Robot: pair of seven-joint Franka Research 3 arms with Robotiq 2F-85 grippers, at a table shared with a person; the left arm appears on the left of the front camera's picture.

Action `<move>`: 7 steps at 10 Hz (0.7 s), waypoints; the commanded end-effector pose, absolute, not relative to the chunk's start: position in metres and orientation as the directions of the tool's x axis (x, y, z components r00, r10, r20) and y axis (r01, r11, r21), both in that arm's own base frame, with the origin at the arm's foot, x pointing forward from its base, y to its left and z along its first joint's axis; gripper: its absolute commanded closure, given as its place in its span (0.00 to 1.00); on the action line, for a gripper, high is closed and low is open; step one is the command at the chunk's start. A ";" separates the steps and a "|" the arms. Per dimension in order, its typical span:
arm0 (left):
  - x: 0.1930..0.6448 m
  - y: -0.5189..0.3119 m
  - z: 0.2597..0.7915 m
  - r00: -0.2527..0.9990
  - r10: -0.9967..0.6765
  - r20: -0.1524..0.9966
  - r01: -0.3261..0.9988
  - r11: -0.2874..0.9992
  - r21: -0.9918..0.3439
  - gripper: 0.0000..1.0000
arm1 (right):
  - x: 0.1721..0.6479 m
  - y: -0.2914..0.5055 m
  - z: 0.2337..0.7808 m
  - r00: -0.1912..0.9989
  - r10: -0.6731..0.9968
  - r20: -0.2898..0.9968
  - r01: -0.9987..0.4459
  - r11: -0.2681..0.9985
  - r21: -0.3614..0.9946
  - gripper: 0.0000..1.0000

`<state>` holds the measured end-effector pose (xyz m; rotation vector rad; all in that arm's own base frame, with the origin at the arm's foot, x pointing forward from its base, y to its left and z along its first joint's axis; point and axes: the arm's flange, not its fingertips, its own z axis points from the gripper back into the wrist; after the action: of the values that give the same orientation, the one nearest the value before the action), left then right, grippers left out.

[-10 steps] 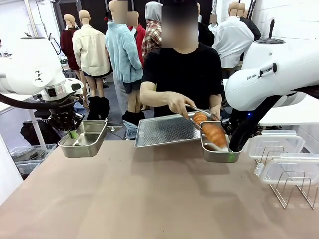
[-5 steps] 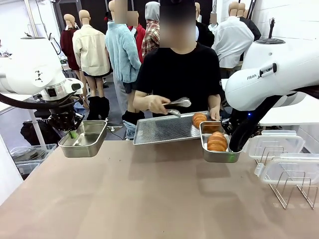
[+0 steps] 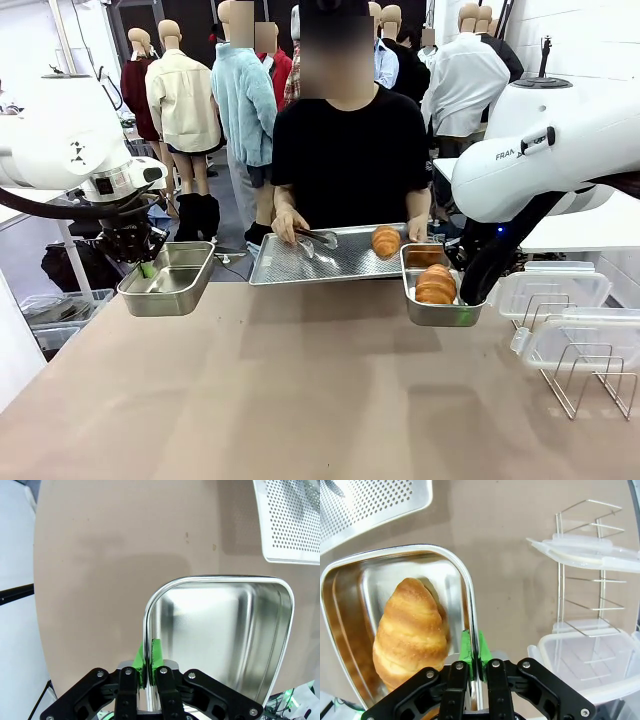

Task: Place the bread in airtight containers.
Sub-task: Once an object is inside an Airtight Container , place the container in the center of the table.

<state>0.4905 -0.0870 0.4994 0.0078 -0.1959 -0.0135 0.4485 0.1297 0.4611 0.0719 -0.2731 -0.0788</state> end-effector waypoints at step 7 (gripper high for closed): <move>0.490 -0.086 0.502 0.976 -0.028 0.217 0.026 1.000 0.012 1.00 | 0.451 0.130 0.462 0.954 -0.076 0.291 0.055 0.995 0.077 1.00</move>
<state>0.4905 -0.0870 0.4994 0.0079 -0.1959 -0.0135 0.4485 0.1297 0.4611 0.0719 -0.2731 -0.0788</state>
